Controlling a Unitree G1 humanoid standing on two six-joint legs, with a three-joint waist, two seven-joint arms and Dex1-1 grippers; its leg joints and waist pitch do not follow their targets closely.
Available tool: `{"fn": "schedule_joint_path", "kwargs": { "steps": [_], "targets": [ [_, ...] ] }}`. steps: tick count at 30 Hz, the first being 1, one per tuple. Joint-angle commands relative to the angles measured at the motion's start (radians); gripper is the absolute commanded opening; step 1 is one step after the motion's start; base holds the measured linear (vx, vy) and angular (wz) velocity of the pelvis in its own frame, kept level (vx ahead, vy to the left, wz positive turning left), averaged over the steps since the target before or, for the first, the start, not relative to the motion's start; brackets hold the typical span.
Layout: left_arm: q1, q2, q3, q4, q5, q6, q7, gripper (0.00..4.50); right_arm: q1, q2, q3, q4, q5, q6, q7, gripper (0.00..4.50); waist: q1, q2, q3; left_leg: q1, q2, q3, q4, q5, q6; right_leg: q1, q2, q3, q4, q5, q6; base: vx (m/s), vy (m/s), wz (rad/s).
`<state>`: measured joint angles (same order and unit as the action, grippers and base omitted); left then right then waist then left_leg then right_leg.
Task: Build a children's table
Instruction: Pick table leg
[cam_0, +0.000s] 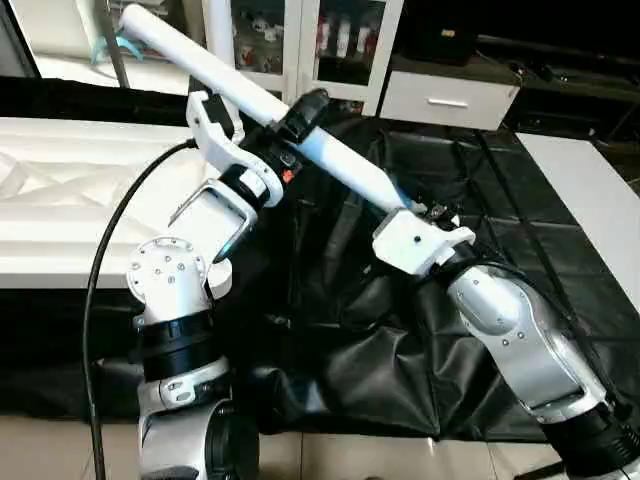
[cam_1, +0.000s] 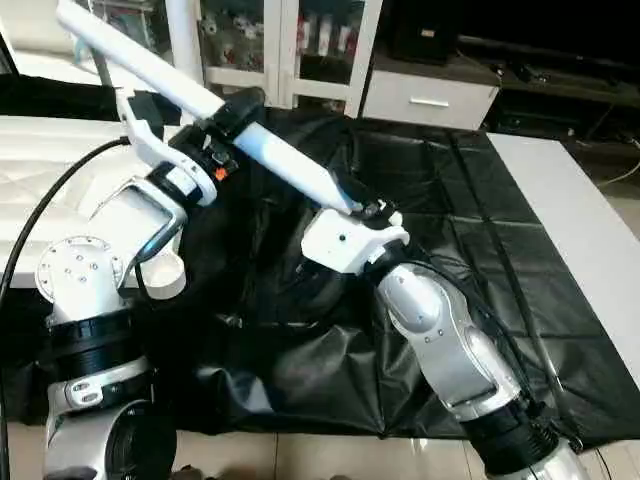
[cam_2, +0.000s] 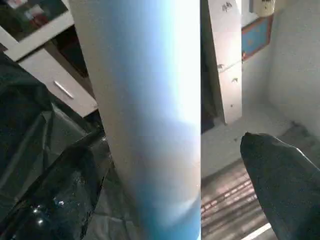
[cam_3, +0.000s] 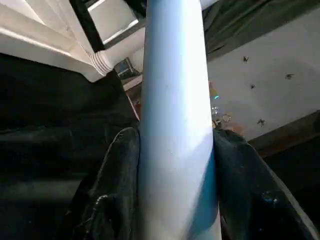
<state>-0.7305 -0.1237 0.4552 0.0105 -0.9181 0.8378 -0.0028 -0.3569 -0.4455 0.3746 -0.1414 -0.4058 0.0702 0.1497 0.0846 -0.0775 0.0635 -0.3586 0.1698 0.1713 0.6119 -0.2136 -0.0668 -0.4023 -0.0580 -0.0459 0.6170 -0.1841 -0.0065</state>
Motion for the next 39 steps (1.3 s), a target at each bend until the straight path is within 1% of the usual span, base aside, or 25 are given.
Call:
{"fn": "schedule_joint_path", "kwargs": {
  "steps": [1,3,6,8,9,11,12,13,15,16,17,18,19,22,24,27,28,30,31,32,33,34,36,37,39],
  "targets": [
    [-0.040,-0.013,0.008,0.034,0.002,-0.033,0.038,4.16,-0.024,-0.001,-0.011,0.020,-0.028,-0.030,-0.026,1.82,-0.006,0.008,-0.070,0.006,0.044,-0.015,-0.064,-0.067,0.018,0.060,-0.066,0.049,-0.053,-0.025,-0.155,0.000,0.000,0.00],
    [-0.045,-0.009,0.011,0.046,0.008,-0.043,0.049,4.13,-0.025,0.002,-0.016,0.030,-0.037,-0.036,-0.036,1.82,-0.007,0.007,-0.069,0.006,0.043,-0.015,-0.064,-0.071,0.020,0.060,-0.065,0.049,-0.054,-0.027,-0.157,0.000,0.000,0.00],
    [-0.046,-0.007,0.014,0.056,0.016,-0.056,0.058,3.73,-0.028,0.003,-0.021,0.036,-0.050,-0.037,-0.052,1.82,-0.008,0.008,-0.070,0.007,0.044,-0.015,-0.064,-0.071,0.020,0.060,-0.065,0.048,-0.053,-0.024,-0.162,0.000,0.000,0.00],
    [-0.041,-0.004,0.008,0.062,0.020,-0.067,0.057,3.73,-0.030,0.006,-0.023,0.044,-0.051,-0.045,-0.046,1.82,-0.007,0.003,-0.070,0.007,0.045,-0.015,-0.063,-0.072,0.026,0.061,-0.066,0.048,-0.051,-0.028,-0.163,0.000,0.000,0.00],
    [-0.041,-0.004,0.007,0.062,0.020,-0.068,0.057,3.68,-0.030,0.007,-0.023,0.044,-0.051,-0.046,-0.046,1.82,-0.007,0.005,-0.070,0.008,0.045,-0.015,-0.063,-0.072,0.027,0.060,-0.066,0.049,-0.052,-0.030,-0.163,0.000,0.000,0.00],
    [-0.036,-0.003,0.003,0.059,0.021,-0.073,0.058,3.36,-0.028,0.010,-0.022,0.045,-0.054,-0.051,-0.044,1.82,-0.007,0.005,-0.071,0.007,0.046,-0.015,-0.062,-0.069,0.031,0.060,-0.067,0.049,-0.051,-0.023,-0.168,0.000,0.000,0.00],
    [-0.034,-0.003,0.003,0.060,0.023,-0.079,0.064,3.30,-0.029,0.012,-0.021,0.051,-0.057,-0.057,-0.045,1.82,-0.008,0.001,-0.070,0.007,0.046,-0.015,-0.063,-0.068,0.032,0.060,-0.066,0.048,-0.051,-0.023,-0.168,0.000,0.000,0.00],
    [-0.033,-0.003,0.001,0.061,0.026,-0.085,0.069,3.31,-0.030,0.016,-0.022,0.058,-0.061,-0.063,-0.045,1.82,-0.007,0.004,-0.070,0.007,0.046,-0.014,-0.062,-0.068,0.032,0.060,-0.067,0.049,-0.050,-0.025,-0.170,0.000,0.000,0.00],
    [-0.032,0.001,-0.004,0.064,0.029,-0.093,0.066,3.29,-0.032,0.020,-0.023,0.066,-0.065,-0.070,-0.046,1.82,-0.007,0.004,-0.070,0.008,0.045,-0.013,-0.062,-0.075,0.032,0.058,-0.067,0.048,-0.052,-0.039,-0.170,0.000,0.000,0.00],
    [-0.031,0.002,-0.005,0.064,0.030,-0.096,0.065,3.02,-0.033,0.021,-0.023,0.067,-0.065,-0.072,-0.045,1.82,-0.008,0.004,-0.070,0.008,0.046,-0.014,-0.063,-0.077,0.032,0.058,-0.067,0.048,-0.051,-0.043,-0.170,0.000,0.000,0.00],
    [-0.028,0.007,-0.014,0.063,0.037,-0.101,0.055,2.91,-0.035,0.024,-0.020,0.067,-0.068,-0.074,-0.046,1.82,-0.007,0.005,-0.069,0.008,0.046,-0.015,-0.063,-0.085,0.028,0.057,-0.066,0.048,-0.053,-0.056,-0.166,0.000,0.000,0.00],
    [-0.027,0.009,-0.018,0.064,0.041,-0.105,0.051,2.88,-0.035,0.025,-0.020,0.068,-0.068,-0.076,-0.046,1.82,-0.009,0.002,-0.068,0.007,0.046,-0.014,-0.063,-0.086,0.027,0.058,-0.066,0.048,-0.053,-0.059,-0.163,0.000,0.000,0.00],
    [-0.027,0.009,-0.018,0.064,0.041,-0.105,0.051,2.88,-0.035,0.025,-0.020,0.068,-0.068,-0.076,-0.046,1.82,-0.008,0.004,-0.069,0.008,0.046,-0.015,-0.063,-0.085,0.026,0.058,-0.066,0.048,-0.052,-0.057,-0.160,0.000,0.000,0.00],
    [-0.025,0.009,-0.024,0.066,0.044,-0.116,0.048,2.47,-0.036,0.027,-0.024,0.072,-0.070,-0.081,-0.045,1.82,-0.007,0.003,-0.069,0.008,0.046,-0.014,-0.062,-0.089,0.025,0.056,-0.067,0.049,-0.052,-0.061,-0.160,0.000,0.000,0.00],
    [-0.025,0.010,-0.027,0.064,0.056,-0.131,0.054,2.38,-0.036,0.029,-0.028,0.074,-0.074,-0.084,-0.044,1.82,-0.007,0.003,-0.069,0.008,0.046,-0.014,-0.062,-0.087,0.024,0.056,-0.067,0.049,-0.052,-0.059,-0.159,0.000,0.000,0.00],
    [-0.026,0.014,-0.029,0.064,0.065,-0.147,0.055,2.05,-0.036,0.033,-0.033,0.078,-0.079,-0.088,-0.042,1.82,-0.008,0.001,-0.069,0.007,0.045,-0.014,-0.062,-0.092,0.023,0.057,-0.066,0.049,-0.053,-0.069,-0.155,0.000,0.000,0.00],
    [-0.030,0.013,-0.022,0.066,0.067,-0.161,0.063,2.00,-0.035,0.041,-0.044,0.078,-0.066,-0.091,-0.046,1.82,-0.008,0.001,-0.069,0.007,0.045,-0.014,-0.061,-0.094,0.023,0.056,-0.067,0.049,-0.054,-0.076,-0.154,0.000,0.000,0.00],
    [-0.031,0.013,-0.021,0.066,0.068,-0.164,0.064,1.89,-0.035,0.044,-0.047,0.078,-0.061,-0.092,-0.046,1.82,-0.008,0.001,-0.068,0.006,0.045,-0.013,-0.062,-0.099,0.025,0.055,-0.067,0.049,-0.054,-0.083,-0.154,0.000,0.000,0.00],
    [-0.033,0.018,-0.023,0.069,0.071,-0.169,0.063,1.85,-0.034,0.048,-0.048,0.077,-0.031,-0.104,-0.023,2.17,-0.008,0.003,-0.069,0.008,0.046,-0.014,-0.062,-0.103,0.022,0.054,-0.067,0.048,-0.054,-0.086,-0.153,0.000,0.000,0.00],
    [-0.034,0.019,-0.023,0.070,0.074,-0.175,0.065,1.84,-0.031,0.052,-0.051,0.077,-0.012,-0.109,-0.013,2.38,-0.009,0.003,-0.068,0.008,0.047,-0.015,-0.063,-0.108,0.021,0.054,-0.066,0.048,-0.054,-0.089,-0.153,0.000,0.000,0.00],
    [-0.038,0.022,-0.023,0.076,0.082,-0.191,0.068,1.84,-0.023,0.061,-0.057,0.074,0.049,-0.129,0.022,2.38,-0.009,0.002,-0.068,0.008,0.046,-0.014,-0.062,-0.112,0.022,0.054,-0.066,0.048,-0.055,-0.091,-0.152,0.000,0.000,0.00],
    [-0.040,0.023,-0.023,0.079,0.086,-0.200,0.070,1.84,-0.018,0.067,-0.061,0.073,0.084,-0.141,0.042,2.54,-0.009,0.004,-0.068,0.008,0.048,-0.015,-0.063,-0.127,0.029,0.053,-0.069,0.049,-0.055,-0.099,-0.153,0.000,0.000,0.00],
    [-0.043,0.029,-0.027,0.084,0.093,-0.206,0.062,1.80,-0.008,0.069,-0.059,0.067,0.147,-0.175,0.090,2.67,-0.009,0.003,-0.068,0.007,0.049,-0.015,-0.063,-0.133,0.033,0.052,-0.069,0.049,-0.057,-0.106,-0.147,0.000,0.000,0.00],
    [-0.043,0.029,-0.027,0.084,0.093,-0.206,0.062,1.79,-0.008,0.069,-0.059,0.067,0.147,-0.175,0.090,2.76,-0.009,0.003,-0.068,0.007,0.048,-0.016,-0.062,-0.132,0.036,0.052,-0.068,0.049,-0.056,-0.111,-0.140,0.000,0.000,0.00],
    [-0.044,0.044,-0.045,0.086,0.111,-0.215,0.047,1.75,0.018,0.058,-0.034,0.046,0.229,-0.220,0.181,2.96,-0.008,0.007,-0.069,0.007,0.049,-0.016,-0.063,-0.134,0.038,0.053,-0.069,0.048,-0.057,-0.110,-0.143,0.000,0.000,0.00]
  ]
}}
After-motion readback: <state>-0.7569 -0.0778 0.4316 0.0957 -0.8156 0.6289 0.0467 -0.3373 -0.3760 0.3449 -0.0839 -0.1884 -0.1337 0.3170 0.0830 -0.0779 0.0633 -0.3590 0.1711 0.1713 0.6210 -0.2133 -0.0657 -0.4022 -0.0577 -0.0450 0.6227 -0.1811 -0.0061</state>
